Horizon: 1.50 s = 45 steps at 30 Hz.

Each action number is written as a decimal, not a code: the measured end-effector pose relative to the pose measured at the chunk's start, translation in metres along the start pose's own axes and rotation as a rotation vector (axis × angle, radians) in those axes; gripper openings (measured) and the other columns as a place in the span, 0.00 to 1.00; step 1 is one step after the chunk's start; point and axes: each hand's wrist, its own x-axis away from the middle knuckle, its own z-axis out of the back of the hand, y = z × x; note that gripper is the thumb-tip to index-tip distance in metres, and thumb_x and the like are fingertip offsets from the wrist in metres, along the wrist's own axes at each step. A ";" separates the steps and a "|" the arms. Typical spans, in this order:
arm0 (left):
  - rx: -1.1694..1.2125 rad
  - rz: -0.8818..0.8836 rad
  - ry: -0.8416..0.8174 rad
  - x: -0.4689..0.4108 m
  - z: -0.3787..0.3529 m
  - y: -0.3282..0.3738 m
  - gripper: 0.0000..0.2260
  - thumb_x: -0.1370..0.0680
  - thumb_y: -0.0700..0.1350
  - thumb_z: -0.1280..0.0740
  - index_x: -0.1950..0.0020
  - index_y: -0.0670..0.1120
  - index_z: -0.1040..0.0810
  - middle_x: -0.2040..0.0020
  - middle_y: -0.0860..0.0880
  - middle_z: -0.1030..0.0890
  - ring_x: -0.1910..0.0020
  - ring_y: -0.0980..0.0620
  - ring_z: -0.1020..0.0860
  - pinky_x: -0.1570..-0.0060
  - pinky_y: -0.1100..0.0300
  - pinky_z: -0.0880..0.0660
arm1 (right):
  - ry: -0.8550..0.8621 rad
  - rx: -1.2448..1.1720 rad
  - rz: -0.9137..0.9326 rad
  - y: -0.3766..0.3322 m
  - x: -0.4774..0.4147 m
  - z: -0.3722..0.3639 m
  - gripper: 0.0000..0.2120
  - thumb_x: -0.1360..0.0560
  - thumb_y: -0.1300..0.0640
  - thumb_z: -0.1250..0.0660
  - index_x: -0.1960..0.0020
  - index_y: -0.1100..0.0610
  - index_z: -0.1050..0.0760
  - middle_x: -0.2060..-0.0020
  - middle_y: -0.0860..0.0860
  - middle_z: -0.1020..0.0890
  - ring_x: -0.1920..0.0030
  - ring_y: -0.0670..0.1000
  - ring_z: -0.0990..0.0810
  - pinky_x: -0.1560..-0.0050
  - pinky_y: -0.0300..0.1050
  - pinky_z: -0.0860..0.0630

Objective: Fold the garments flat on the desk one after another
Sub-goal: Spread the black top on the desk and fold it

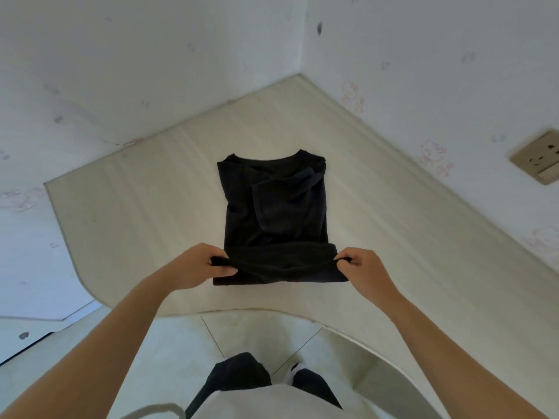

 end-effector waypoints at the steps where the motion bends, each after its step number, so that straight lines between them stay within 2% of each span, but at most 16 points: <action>1: 0.043 0.007 -0.011 0.002 0.007 0.007 0.07 0.24 0.50 0.30 0.62 0.50 0.20 0.72 0.57 0.24 0.72 0.62 0.27 0.69 0.71 0.33 | 0.000 -0.043 0.002 -0.008 -0.003 0.009 0.11 0.28 0.66 0.37 0.64 0.56 0.21 0.73 0.52 0.24 0.72 0.45 0.30 0.69 0.38 0.35; 3: 0.135 0.007 0.025 0.003 0.023 0.019 0.10 0.25 0.50 0.30 0.65 0.48 0.21 0.73 0.56 0.26 0.73 0.60 0.30 0.70 0.70 0.35 | 0.013 -0.110 0.007 -0.028 -0.013 0.025 0.10 0.27 0.67 0.38 0.62 0.58 0.20 0.69 0.54 0.21 0.69 0.45 0.27 0.68 0.34 0.32; 5: 0.278 -0.008 0.093 -0.004 0.038 0.027 0.09 0.25 0.50 0.30 0.65 0.51 0.20 0.70 0.56 0.22 0.70 0.61 0.25 0.66 0.71 0.33 | 0.043 -0.183 -0.019 -0.046 -0.031 0.035 0.11 0.26 0.66 0.39 0.62 0.56 0.19 0.69 0.48 0.21 0.67 0.44 0.25 0.65 0.34 0.29; 7: 0.441 -0.007 0.153 -0.019 0.052 0.032 0.05 0.25 0.49 0.30 0.55 0.49 0.17 0.61 0.55 0.16 0.59 0.59 0.19 0.56 0.67 0.27 | 0.069 -0.245 -0.041 -0.063 -0.056 0.041 0.13 0.26 0.63 0.38 0.62 0.52 0.19 0.69 0.45 0.19 0.63 0.46 0.23 0.59 0.41 0.26; 9: 0.569 0.005 0.236 -0.042 0.066 0.034 0.10 0.25 0.49 0.30 0.47 0.46 0.18 0.53 0.51 0.15 0.52 0.55 0.17 0.49 0.61 0.24 | 0.082 -0.285 -0.053 -0.077 -0.088 0.042 0.11 0.25 0.61 0.37 0.58 0.51 0.18 0.62 0.47 0.17 0.57 0.49 0.20 0.52 0.48 0.23; 13: 0.671 0.036 0.433 -0.105 0.086 0.028 0.09 0.24 0.49 0.30 0.47 0.47 0.18 0.53 0.51 0.15 0.53 0.55 0.17 0.53 0.63 0.23 | 0.089 -0.326 -0.069 -0.098 -0.163 0.032 0.09 0.23 0.60 0.37 0.49 0.54 0.19 0.54 0.49 0.16 0.50 0.50 0.19 0.46 0.49 0.21; 16: 0.679 0.095 0.529 -0.161 0.092 0.015 0.09 0.24 0.50 0.30 0.48 0.47 0.18 0.54 0.52 0.16 0.54 0.54 0.17 0.56 0.63 0.23 | 0.106 -0.373 -0.116 -0.095 -0.220 0.010 0.10 0.23 0.60 0.36 0.44 0.56 0.20 0.50 0.52 0.17 0.49 0.50 0.19 0.50 0.43 0.21; 19: 0.521 0.191 0.665 -0.201 0.085 0.001 0.17 0.23 0.51 0.32 0.37 0.46 0.25 0.43 0.50 0.21 0.43 0.50 0.22 0.45 0.56 0.25 | 0.185 -0.197 -0.135 -0.075 -0.253 -0.015 0.16 0.21 0.57 0.38 0.34 0.55 0.28 0.41 0.52 0.22 0.42 0.51 0.22 0.47 0.41 0.25; 22: 0.195 0.111 0.740 -0.218 0.061 -0.012 0.24 0.19 0.52 0.38 0.25 0.47 0.37 0.28 0.48 0.33 0.29 0.50 0.34 0.29 0.53 0.37 | 0.198 0.172 0.022 -0.055 -0.255 -0.046 0.22 0.19 0.52 0.42 0.26 0.51 0.38 0.28 0.49 0.33 0.29 0.50 0.35 0.31 0.43 0.37; 25: -0.239 -0.035 0.575 -0.219 0.024 -0.020 0.24 0.17 0.58 0.51 0.22 0.52 0.43 0.22 0.50 0.44 0.22 0.51 0.49 0.24 0.51 0.52 | 0.051 0.573 0.228 -0.032 -0.241 -0.078 0.24 0.18 0.45 0.49 0.23 0.43 0.47 0.22 0.48 0.47 0.23 0.50 0.50 0.24 0.52 0.47; 28: -0.436 -0.004 0.486 -0.216 0.002 -0.034 0.26 0.19 0.62 0.59 0.22 0.58 0.54 0.21 0.52 0.55 0.22 0.52 0.60 0.24 0.49 0.58 | 0.049 0.726 0.164 -0.011 -0.231 -0.089 0.25 0.19 0.40 0.54 0.23 0.39 0.54 0.22 0.48 0.54 0.22 0.53 0.57 0.23 0.55 0.52; 33: -0.313 0.098 0.570 -0.213 -0.001 -0.037 0.25 0.19 0.64 0.52 0.23 0.62 0.51 0.21 0.51 0.58 0.22 0.49 0.60 0.24 0.49 0.55 | 0.162 0.556 -0.121 -0.005 -0.229 -0.087 0.31 0.22 0.34 0.50 0.23 0.40 0.53 0.22 0.49 0.57 0.23 0.53 0.60 0.24 0.55 0.58; 37: -0.027 0.214 0.652 -0.205 -0.002 -0.024 0.25 0.21 0.59 0.42 0.24 0.59 0.43 0.22 0.47 0.54 0.24 0.44 0.52 0.27 0.44 0.47 | 0.246 0.404 -0.205 -0.016 -0.220 -0.084 0.29 0.23 0.37 0.42 0.25 0.40 0.44 0.22 0.49 0.56 0.24 0.55 0.51 0.26 0.55 0.49; 41: 0.129 0.193 0.653 -0.202 -0.001 -0.012 0.24 0.22 0.51 0.34 0.27 0.54 0.36 0.24 0.46 0.49 0.29 0.42 0.44 0.31 0.46 0.38 | 0.289 0.162 -0.271 -0.021 -0.214 -0.081 0.24 0.23 0.45 0.35 0.29 0.42 0.35 0.27 0.52 0.44 0.29 0.53 0.43 0.30 0.53 0.36; 43: 0.263 0.247 0.645 -0.201 0.002 -0.006 0.23 0.24 0.47 0.31 0.31 0.53 0.32 0.27 0.47 0.46 0.33 0.43 0.40 0.35 0.47 0.33 | 0.280 0.088 -0.302 -0.020 -0.209 -0.076 0.23 0.24 0.48 0.33 0.31 0.43 0.33 0.32 0.51 0.39 0.34 0.51 0.35 0.38 0.46 0.30; 45: 0.391 0.287 0.663 -0.199 0.009 -0.008 0.22 0.26 0.45 0.29 0.34 0.55 0.29 0.31 0.47 0.42 0.39 0.45 0.32 0.39 0.50 0.28 | 0.234 0.077 -0.303 -0.020 -0.204 -0.073 0.22 0.24 0.49 0.33 0.31 0.42 0.34 0.37 0.50 0.35 0.49 0.47 0.25 0.51 0.38 0.27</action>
